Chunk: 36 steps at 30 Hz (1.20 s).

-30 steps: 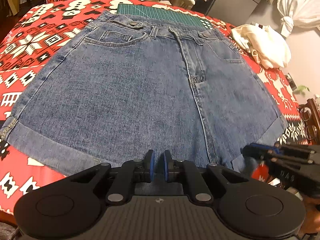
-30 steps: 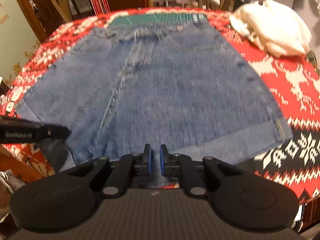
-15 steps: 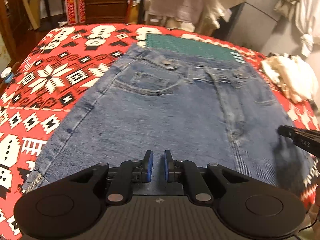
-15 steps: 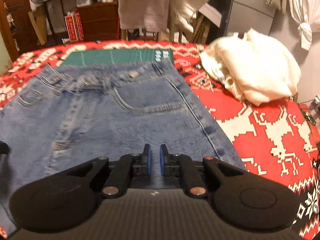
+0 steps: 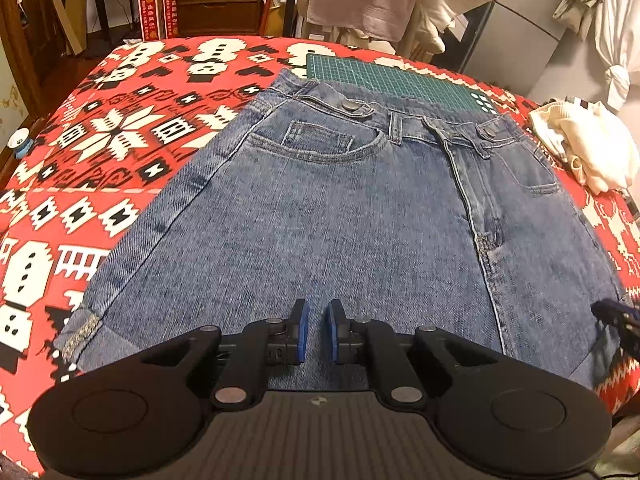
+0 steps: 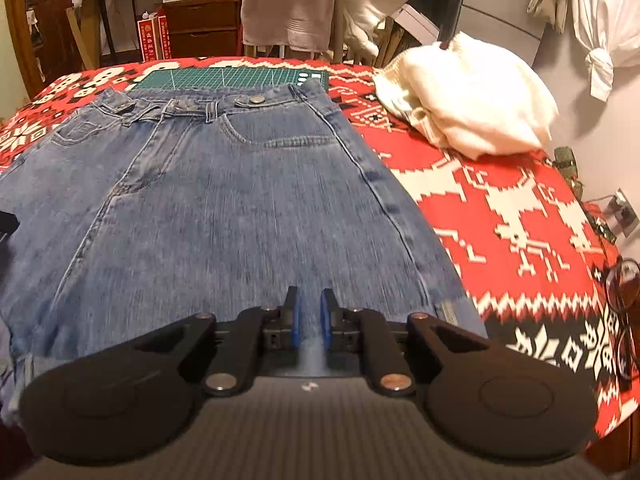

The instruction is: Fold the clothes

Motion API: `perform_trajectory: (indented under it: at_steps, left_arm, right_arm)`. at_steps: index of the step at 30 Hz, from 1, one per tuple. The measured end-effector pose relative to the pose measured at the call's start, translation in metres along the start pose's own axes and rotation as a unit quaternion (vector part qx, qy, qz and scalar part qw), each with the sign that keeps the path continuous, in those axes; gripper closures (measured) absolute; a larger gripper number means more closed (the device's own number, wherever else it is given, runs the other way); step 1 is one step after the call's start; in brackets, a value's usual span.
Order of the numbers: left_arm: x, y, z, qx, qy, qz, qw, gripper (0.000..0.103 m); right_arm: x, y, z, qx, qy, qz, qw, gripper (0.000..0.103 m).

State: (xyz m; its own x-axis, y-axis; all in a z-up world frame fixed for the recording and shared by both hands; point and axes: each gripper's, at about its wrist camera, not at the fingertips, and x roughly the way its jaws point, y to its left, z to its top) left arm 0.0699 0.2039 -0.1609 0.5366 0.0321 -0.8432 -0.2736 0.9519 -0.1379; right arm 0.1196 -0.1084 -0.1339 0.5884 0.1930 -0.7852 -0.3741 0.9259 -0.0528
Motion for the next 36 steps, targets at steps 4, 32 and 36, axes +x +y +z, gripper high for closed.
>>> perform_trajectory:
  at_steps: [4,32,36]
  left_arm:
    - [-0.003,-0.001,0.001,0.008,0.000,0.001,1.0000,0.092]
    - [-0.004,0.025,0.002,-0.006,-0.006,0.013,0.9999,0.090]
    - [-0.011,0.033,-0.009,-0.007,-0.004,0.021,0.9998,0.091]
  right_arm:
    - [-0.005,-0.001,0.015,0.010,-0.024,0.005,1.000,0.092]
    - [0.008,-0.041,-0.005,0.041,-0.014,-0.018,0.999,0.092]
    - [0.000,-0.039,-0.010,0.036,-0.010,-0.021,0.999,0.092]
